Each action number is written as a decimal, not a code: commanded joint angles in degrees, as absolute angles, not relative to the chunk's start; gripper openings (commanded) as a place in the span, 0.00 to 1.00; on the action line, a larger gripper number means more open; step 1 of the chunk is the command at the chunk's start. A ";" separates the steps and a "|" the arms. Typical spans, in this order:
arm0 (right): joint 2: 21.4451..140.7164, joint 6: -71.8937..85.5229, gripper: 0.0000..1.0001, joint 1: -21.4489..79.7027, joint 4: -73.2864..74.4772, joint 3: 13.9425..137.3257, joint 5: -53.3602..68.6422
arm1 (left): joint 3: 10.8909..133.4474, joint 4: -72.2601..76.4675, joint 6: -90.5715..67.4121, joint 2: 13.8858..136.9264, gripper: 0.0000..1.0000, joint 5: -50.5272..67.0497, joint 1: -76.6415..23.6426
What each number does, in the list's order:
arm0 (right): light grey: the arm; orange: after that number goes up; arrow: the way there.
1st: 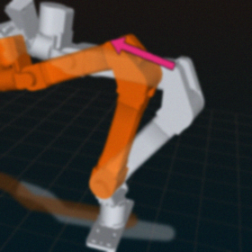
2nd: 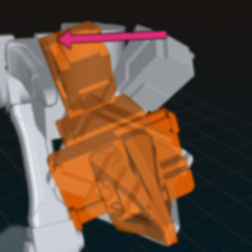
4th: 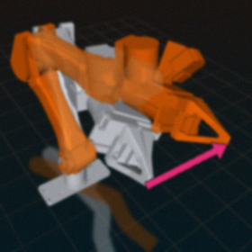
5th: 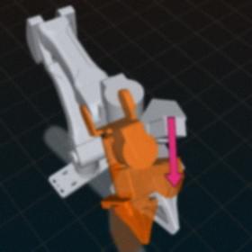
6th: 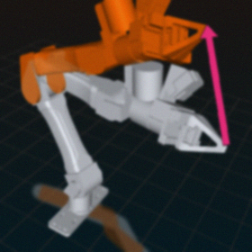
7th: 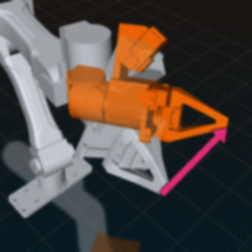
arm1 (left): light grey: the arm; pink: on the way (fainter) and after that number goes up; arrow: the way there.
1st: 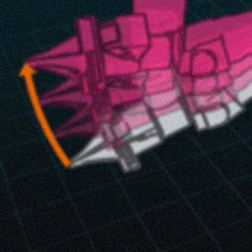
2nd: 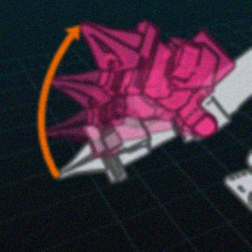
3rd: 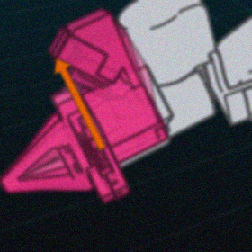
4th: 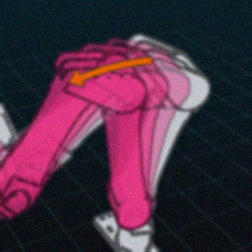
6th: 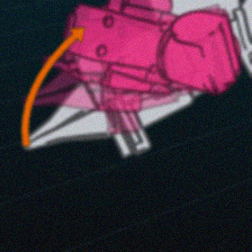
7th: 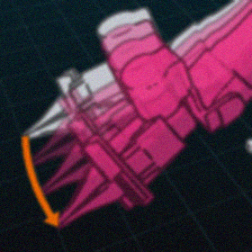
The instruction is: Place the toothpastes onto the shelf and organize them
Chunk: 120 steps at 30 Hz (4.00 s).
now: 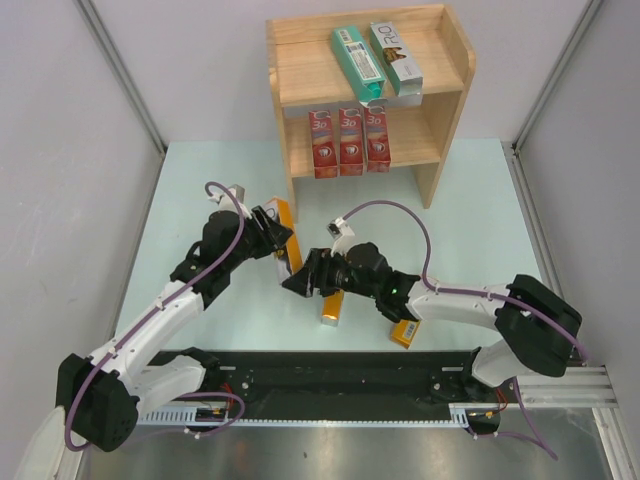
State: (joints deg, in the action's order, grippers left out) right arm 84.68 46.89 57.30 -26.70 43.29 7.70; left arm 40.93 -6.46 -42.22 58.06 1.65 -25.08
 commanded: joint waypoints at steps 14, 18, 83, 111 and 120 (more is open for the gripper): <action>88.86 46.58 0.59 59.50 -27.33 49.48 0.00 | 41.13 -1.14 -44.30 56.34 0.51 2.64 -24.79; 89.21 46.93 0.59 59.59 -28.12 49.48 -2.37 | 40.52 -0.44 -44.65 56.51 0.51 3.34 -24.79; 81.63 30.76 0.29 40.44 -9.50 85.66 12.65 | 41.66 -15.64 -31.47 51.50 1.00 -15.91 -24.79; 107.05 52.38 0.34 26.81 -8.88 113.02 31.11 | 38.14 -13.18 -32.61 52.12 1.00 -12.75 -24.79; 108.11 52.38 0.62 26.63 -6.68 115.22 31.38 | 37.62 -13.36 -32.78 51.86 1.00 -12.39 -24.79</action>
